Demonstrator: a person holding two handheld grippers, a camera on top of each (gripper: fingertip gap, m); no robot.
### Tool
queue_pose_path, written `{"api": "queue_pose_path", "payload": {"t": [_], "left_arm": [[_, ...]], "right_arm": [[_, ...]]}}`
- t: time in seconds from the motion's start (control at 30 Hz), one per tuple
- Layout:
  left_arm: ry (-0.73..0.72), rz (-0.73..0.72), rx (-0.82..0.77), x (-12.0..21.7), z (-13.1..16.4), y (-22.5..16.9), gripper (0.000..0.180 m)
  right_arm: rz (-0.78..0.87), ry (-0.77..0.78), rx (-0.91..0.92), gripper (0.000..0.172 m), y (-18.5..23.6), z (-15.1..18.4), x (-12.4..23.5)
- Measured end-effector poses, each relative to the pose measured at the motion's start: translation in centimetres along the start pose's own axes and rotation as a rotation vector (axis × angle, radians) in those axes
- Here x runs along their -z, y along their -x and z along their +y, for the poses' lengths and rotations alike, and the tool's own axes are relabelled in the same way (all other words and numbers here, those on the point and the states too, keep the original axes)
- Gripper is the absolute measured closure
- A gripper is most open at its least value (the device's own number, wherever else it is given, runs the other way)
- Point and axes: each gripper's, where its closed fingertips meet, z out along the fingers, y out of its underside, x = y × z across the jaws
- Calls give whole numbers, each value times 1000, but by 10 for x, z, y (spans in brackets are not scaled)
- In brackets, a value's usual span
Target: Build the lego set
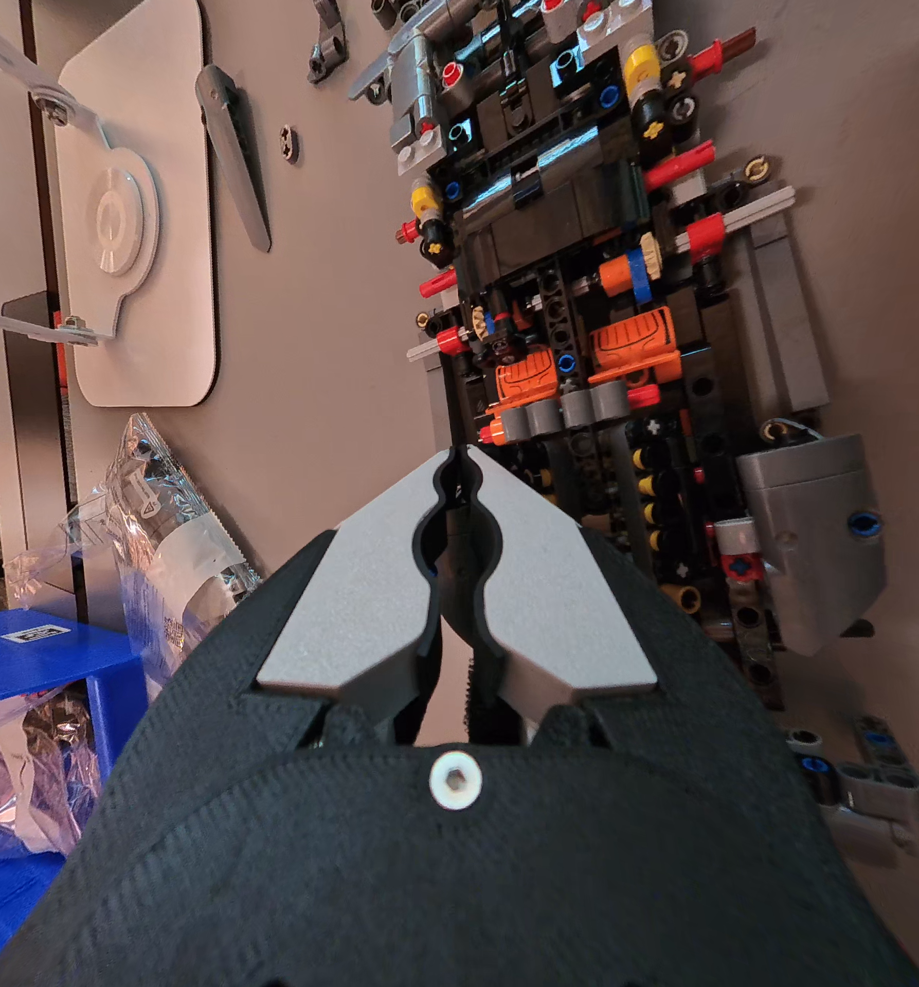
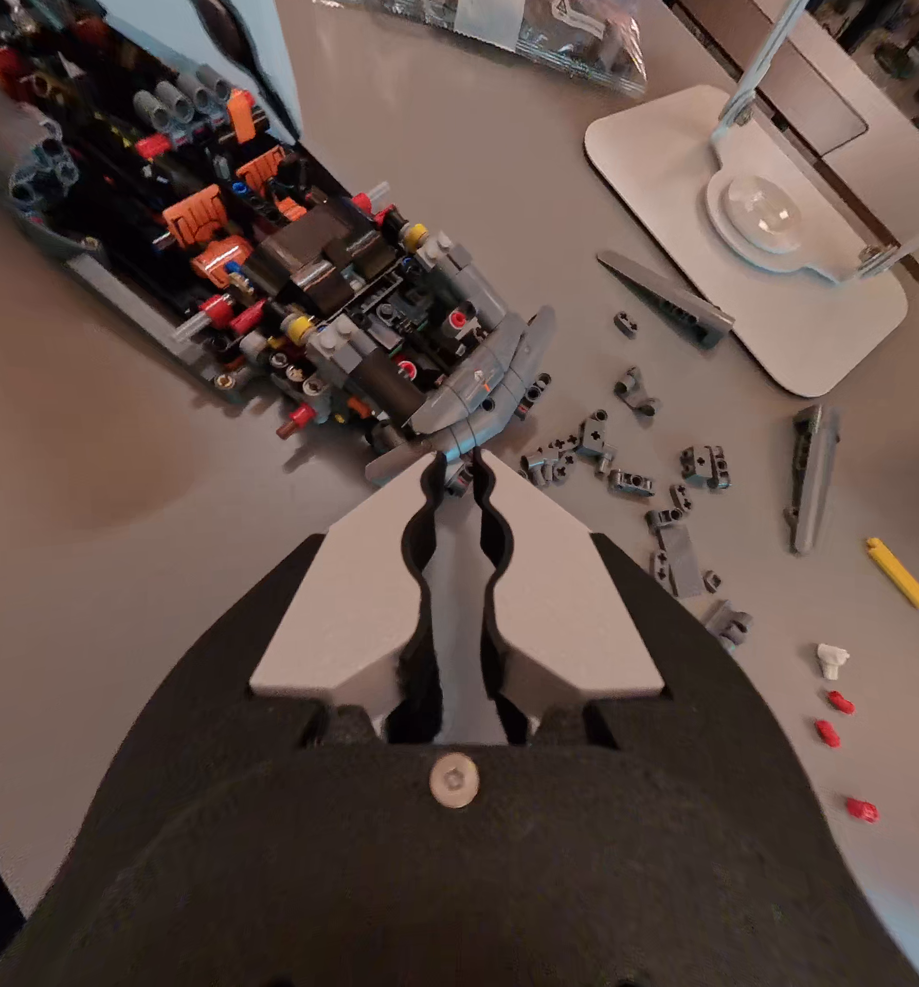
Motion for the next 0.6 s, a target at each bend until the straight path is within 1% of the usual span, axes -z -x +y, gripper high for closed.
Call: {"api": "queue_pose_path", "payload": {"t": [0.13, 0.23, 0.3, 0.37, 0.6], "left_arm": [[-1, -3, -4, 0, 0, 0, 180], [-1, -6, -7, 0, 0, 0, 180], [-1, -7, -8, 0, 0, 0, 180], [1, -8, -9, 0, 0, 0, 180], [4, -10, -7, 0, 1, 1, 180]], "right_arm": [[-100, -53, -108, 167, 2, -7, -4], [-171, -63, -169, 164, 4, -6, -3], [-193, -80, -177, 161, 7, -8, -2], [-196, -93, -171, 164, 10, -10, -3], [-148, -122, -116, 164, 8, -18, 2]]}}
